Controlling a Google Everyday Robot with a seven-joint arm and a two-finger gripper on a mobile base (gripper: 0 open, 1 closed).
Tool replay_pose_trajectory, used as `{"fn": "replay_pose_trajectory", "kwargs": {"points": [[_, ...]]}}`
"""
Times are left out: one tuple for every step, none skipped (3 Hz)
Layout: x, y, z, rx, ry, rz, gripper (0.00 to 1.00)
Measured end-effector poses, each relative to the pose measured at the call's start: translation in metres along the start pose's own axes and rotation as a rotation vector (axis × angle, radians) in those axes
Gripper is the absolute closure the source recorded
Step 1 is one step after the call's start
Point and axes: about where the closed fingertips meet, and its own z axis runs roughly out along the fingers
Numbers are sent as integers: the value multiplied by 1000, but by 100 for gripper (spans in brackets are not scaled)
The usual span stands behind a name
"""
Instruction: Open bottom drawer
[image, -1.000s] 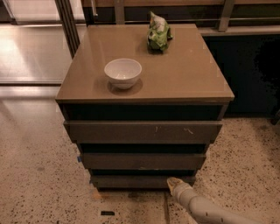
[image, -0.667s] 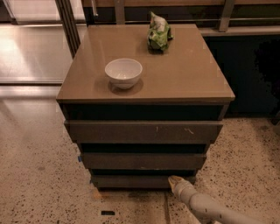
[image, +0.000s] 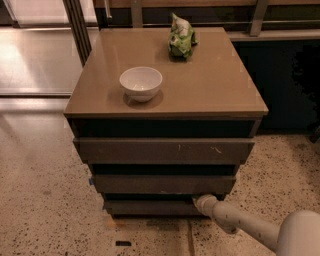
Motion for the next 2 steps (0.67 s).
{"fn": "replay_pose_trajectory", "kwargs": {"points": [[-3,-4,3,4,-2,-1,100],[-1,-3,3,4,-2,-1,100]]}}
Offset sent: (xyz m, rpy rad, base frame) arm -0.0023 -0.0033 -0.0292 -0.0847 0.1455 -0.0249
